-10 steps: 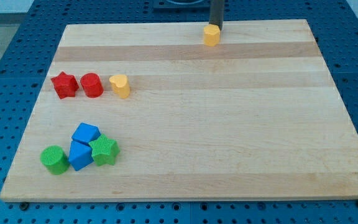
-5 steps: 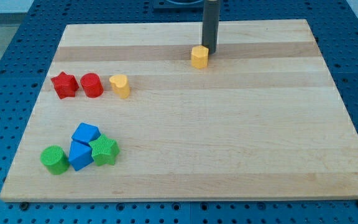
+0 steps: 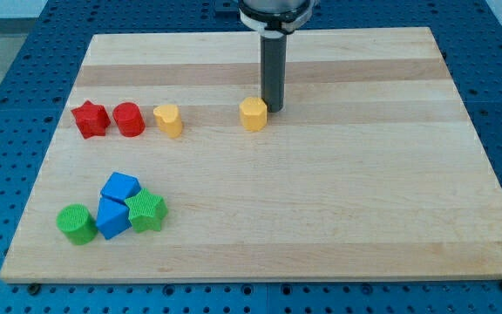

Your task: Slide the hexagon to the right of the heart

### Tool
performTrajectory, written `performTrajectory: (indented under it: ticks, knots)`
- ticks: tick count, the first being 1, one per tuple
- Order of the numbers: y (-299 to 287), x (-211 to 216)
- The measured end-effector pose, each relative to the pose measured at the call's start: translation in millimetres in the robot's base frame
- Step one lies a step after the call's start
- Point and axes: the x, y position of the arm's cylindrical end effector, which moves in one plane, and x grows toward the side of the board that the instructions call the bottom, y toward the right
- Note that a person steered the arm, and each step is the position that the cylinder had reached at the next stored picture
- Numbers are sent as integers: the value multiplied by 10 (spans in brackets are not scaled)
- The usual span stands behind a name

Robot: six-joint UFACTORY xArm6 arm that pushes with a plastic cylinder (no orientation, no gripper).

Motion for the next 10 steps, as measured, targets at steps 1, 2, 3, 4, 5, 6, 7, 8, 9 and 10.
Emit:
performTrajectory:
  ticks: [1,2,3,4,5,6,7,8,9,10]
  knots:
    - [0,108]
    - [0,171]
    - [-1,213]
    - [-2,272]
    - [-26,287]
    - [-160,287]
    - [-273,287]
    - [-345,287]
    - [-404,287]
    - [-460,287]
